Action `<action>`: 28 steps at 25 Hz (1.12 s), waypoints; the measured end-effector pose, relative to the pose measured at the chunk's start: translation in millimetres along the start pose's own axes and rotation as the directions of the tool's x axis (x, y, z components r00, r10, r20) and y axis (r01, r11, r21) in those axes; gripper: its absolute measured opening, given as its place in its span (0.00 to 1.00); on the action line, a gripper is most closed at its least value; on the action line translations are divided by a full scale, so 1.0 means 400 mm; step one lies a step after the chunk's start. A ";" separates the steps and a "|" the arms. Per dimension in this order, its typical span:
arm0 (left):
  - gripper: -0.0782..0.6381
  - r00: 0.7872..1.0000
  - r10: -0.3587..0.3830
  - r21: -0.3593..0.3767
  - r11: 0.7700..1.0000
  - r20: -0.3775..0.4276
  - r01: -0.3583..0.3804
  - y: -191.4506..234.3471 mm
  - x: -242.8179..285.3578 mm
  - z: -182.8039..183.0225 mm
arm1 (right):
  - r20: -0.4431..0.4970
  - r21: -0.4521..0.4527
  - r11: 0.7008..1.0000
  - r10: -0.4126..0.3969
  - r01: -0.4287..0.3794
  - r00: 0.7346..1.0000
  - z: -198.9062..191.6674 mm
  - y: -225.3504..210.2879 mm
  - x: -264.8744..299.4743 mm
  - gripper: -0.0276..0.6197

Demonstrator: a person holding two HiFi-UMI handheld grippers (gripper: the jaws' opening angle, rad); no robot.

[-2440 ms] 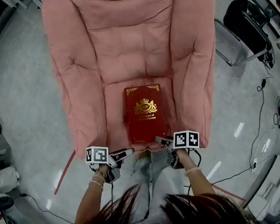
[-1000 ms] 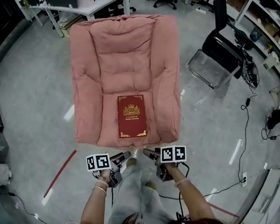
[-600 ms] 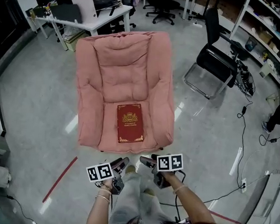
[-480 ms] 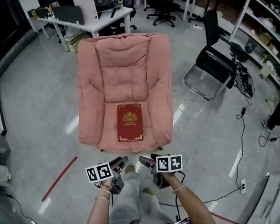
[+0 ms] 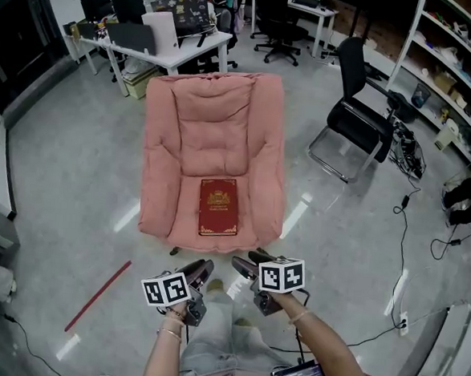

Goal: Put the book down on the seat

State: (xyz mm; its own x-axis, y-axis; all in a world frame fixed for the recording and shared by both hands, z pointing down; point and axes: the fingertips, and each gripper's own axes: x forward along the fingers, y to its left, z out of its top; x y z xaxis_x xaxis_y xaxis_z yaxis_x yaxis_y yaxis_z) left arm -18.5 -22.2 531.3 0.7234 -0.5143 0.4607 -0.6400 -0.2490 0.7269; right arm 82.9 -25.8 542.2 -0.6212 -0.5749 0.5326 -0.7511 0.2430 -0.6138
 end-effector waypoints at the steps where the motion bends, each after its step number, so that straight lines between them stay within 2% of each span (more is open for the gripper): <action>1: 0.28 1.000 -0.004 0.010 1.000 0.008 0.004 -0.016 -0.013 -0.001 | 0.001 -0.020 1.000 0.007 -0.007 1.000 -0.001 0.015 -0.012 0.46; 6: 0.26 0.999 -0.019 0.080 0.997 0.039 0.016 -0.095 -0.075 0.000 | 0.032 -0.064 0.997 0.039 -0.037 0.999 0.003 0.074 -0.073 0.45; 10: 0.26 0.997 -0.038 0.085 0.996 0.067 0.033 -0.152 -0.122 -0.006 | 0.043 -0.087 0.995 0.061 -0.057 0.997 0.003 0.114 -0.112 0.44; 16: 0.22 0.993 -0.048 0.142 0.989 0.106 0.033 -0.206 -0.187 0.049 | 0.055 -0.156 0.985 0.081 -0.072 0.995 0.042 0.174 -0.133 0.43; 20: 0.22 0.991 -0.081 0.174 0.983 0.106 0.062 -0.222 -0.216 0.080 | 0.072 -0.202 0.978 0.076 -0.060 0.995 0.068 0.211 -0.139 0.41; 25: 0.22 0.990 -0.123 0.247 0.964 0.067 0.102 -0.225 -0.257 0.096 | 0.112 -0.193 0.981 0.052 -0.029 0.992 0.079 0.251 -0.127 0.41; 28: 0.22 0.992 -0.115 0.291 0.952 0.061 0.092 -0.207 -0.301 0.114 | 0.146 -0.165 0.986 0.032 -0.007 0.989 0.078 0.282 -0.120 0.40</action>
State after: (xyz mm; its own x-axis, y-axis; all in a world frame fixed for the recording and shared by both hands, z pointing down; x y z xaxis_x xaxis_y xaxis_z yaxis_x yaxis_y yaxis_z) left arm -64.5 22.8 392.5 0.7747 -0.5317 0.3423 -0.6182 -0.5230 0.5868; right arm 35.1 4.7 429.1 -0.6054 -0.6747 0.4223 -0.7733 0.3727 -0.5130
